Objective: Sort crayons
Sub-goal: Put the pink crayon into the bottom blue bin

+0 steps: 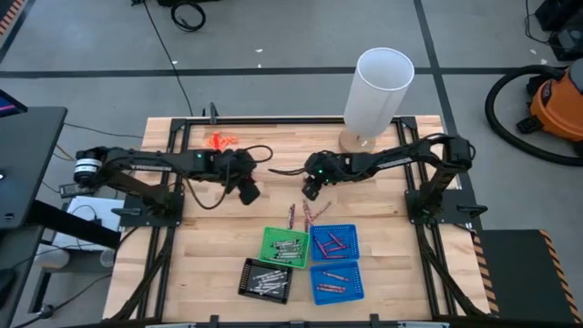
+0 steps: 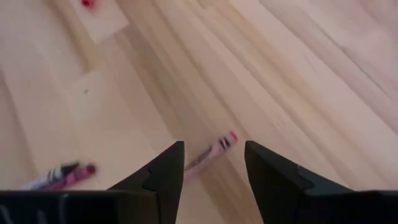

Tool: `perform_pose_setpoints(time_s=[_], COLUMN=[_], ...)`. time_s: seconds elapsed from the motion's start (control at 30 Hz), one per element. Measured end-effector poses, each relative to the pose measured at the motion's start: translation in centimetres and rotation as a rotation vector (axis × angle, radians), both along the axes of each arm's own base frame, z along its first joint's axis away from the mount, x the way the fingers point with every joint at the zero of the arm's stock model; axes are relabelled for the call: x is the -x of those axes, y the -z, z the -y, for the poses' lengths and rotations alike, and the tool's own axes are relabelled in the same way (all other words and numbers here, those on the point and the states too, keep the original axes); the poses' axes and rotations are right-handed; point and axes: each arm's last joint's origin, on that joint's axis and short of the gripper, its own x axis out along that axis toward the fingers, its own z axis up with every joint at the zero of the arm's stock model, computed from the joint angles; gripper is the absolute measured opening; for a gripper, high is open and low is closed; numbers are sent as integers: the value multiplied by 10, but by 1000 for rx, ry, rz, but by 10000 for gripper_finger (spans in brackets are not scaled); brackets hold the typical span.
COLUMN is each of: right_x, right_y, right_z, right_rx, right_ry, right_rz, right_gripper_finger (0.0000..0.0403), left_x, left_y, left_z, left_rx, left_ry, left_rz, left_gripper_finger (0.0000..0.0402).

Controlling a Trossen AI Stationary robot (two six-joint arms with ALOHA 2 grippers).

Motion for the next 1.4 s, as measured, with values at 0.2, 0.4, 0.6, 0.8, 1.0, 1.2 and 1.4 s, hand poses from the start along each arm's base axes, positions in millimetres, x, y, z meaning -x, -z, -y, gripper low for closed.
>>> perform_pose_setpoints(time_s=[0.2, 0.4, 0.6, 0.8, 1.0, 1.2, 1.4], right_x=[-7, -10, -10, -15, -20, -20, -19], right_y=[8, 14, 14, 26, 35, 42, 47], right_z=[-14, -27, -33, -36, -41, -44, -44], right_rx=[37, 94, 155, 156, 161, 146, 68], right_ry=[-3, 45, 69, 67, 73, 76, 56], right_rz=[-33, -37, -42, -49, -22, -37, -58], right_gripper_finger=[196, 215, 238, 244, 233, 230, 228], left_x=[5, 8, 17, 34, 40, 43, 44], left_y=[-11, -12, -21, -41, -45, -41, -41], left_z=[-2, -1, 0, -3, -11, -12, -12], left_rx=[-27, -28, -83, -199, -221, -213, -219], left_ry=[-29, -22, 58, 151, 129, 133, 143], left_rz=[52, 37, 37, 83, 82, 30, 18], left_gripper_finger=[142, 142, 142, 142, 142, 142, 142])
